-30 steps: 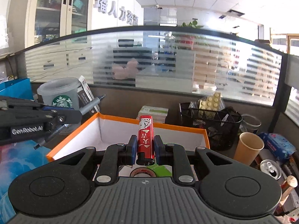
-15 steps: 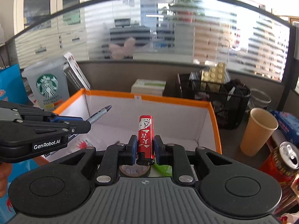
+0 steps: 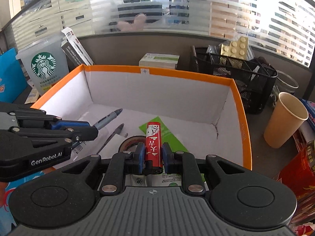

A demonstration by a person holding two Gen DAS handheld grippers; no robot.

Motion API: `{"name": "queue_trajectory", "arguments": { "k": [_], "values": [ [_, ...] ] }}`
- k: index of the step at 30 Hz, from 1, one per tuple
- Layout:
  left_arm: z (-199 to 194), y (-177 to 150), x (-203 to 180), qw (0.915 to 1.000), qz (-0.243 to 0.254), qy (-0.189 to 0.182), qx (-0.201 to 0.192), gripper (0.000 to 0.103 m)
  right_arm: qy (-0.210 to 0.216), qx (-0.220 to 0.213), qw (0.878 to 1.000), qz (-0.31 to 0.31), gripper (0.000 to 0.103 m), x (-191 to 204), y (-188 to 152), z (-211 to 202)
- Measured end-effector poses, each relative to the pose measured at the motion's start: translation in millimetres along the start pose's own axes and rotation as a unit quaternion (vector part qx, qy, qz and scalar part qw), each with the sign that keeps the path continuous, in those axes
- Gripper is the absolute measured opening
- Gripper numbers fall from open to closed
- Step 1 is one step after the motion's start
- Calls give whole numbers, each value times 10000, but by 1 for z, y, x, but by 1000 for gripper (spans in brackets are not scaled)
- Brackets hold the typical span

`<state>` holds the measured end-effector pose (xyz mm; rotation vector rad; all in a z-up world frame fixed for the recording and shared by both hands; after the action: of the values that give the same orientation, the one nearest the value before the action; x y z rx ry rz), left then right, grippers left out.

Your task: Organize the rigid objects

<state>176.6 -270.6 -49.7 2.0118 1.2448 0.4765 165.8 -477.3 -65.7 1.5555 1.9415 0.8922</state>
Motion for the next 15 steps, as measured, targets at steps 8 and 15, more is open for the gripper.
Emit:
{"name": "queue_trajectory", "arguments": {
  "k": [8, 15],
  "values": [
    [12, -2, 2, 9997, -106, -9, 216, 7, -6, 213, 9998, 54, 18, -6, -2, 9],
    [16, -2, 5, 9994, -176, 18, 292, 8, -76, 338, 9994, 57, 19, -7, -1, 15]
  ]
}}
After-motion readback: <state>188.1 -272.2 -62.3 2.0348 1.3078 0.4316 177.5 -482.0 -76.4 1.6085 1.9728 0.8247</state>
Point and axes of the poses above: each gripper's, at about its wrist camera, not at the fingertips, and z roughly the way its jaws point, x to its left, y to its top, the point moved 6 cm from there along z, roughly the way its jaws point, and after that the axes turned 2 degrees about -y, right-handed, at the moved point
